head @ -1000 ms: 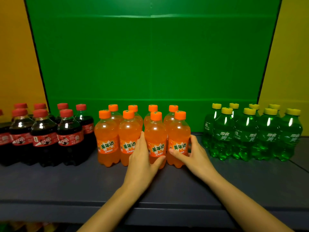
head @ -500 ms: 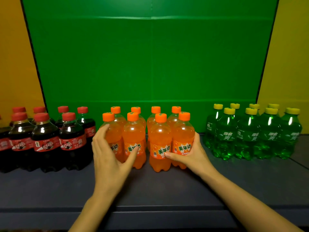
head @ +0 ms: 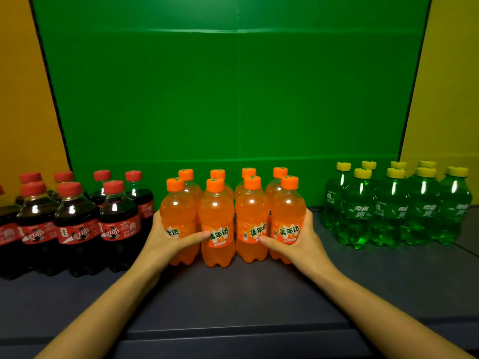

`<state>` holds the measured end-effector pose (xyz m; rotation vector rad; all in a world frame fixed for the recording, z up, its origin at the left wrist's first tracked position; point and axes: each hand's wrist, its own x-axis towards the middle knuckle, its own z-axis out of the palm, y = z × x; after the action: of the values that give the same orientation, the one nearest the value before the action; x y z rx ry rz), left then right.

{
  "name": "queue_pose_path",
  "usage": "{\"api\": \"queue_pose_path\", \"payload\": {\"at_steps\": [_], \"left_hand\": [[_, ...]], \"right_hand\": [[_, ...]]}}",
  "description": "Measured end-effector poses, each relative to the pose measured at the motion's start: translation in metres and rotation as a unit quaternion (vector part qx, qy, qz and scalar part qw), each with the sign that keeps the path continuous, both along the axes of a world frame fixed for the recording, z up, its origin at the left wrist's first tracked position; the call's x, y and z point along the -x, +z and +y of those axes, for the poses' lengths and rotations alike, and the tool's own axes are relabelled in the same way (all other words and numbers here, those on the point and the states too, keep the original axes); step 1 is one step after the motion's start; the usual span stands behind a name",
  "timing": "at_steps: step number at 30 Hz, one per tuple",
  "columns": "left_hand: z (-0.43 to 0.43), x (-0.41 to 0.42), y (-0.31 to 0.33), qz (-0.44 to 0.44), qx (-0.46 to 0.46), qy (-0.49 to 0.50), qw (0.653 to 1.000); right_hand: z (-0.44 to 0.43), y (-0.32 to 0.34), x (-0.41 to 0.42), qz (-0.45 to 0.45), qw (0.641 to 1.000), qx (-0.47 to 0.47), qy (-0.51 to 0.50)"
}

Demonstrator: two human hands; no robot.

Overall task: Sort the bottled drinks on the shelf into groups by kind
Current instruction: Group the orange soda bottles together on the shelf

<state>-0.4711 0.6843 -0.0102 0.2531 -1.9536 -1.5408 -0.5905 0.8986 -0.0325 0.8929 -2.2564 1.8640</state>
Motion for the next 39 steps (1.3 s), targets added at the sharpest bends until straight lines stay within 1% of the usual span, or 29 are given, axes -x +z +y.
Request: {"api": "queue_pose_path", "payload": {"at_steps": [5,8,12,16,19,34,39], "left_hand": [[0.005,-0.002,-0.013,0.014,-0.014,-0.004,1.0],[0.001,-0.003,-0.015,-0.005,0.0,-0.007,1.0],[-0.021,0.001,-0.01,-0.034,-0.035,-0.034,0.998],[-0.028,0.011,-0.008,-0.035,-0.008,-0.07,0.997],[-0.031,0.015,-0.011,-0.028,-0.005,-0.091,0.995],[-0.037,0.021,-0.014,-0.022,-0.001,-0.1,0.995],[-0.036,0.017,-0.016,-0.02,-0.009,-0.106,0.994]], "right_hand": [[0.007,0.006,0.009,-0.044,0.997,0.051,0.039],[0.008,0.009,0.016,-0.067,0.993,0.065,0.072],[0.006,0.01,0.022,-0.073,0.991,0.058,0.099],[0.002,0.009,0.023,-0.075,0.989,0.067,0.105],[0.001,0.008,0.022,-0.072,0.989,0.077,0.108],[-0.002,0.006,0.023,-0.07,0.991,0.079,0.088],[0.001,0.009,0.014,-0.078,0.993,0.04,0.084]]}}
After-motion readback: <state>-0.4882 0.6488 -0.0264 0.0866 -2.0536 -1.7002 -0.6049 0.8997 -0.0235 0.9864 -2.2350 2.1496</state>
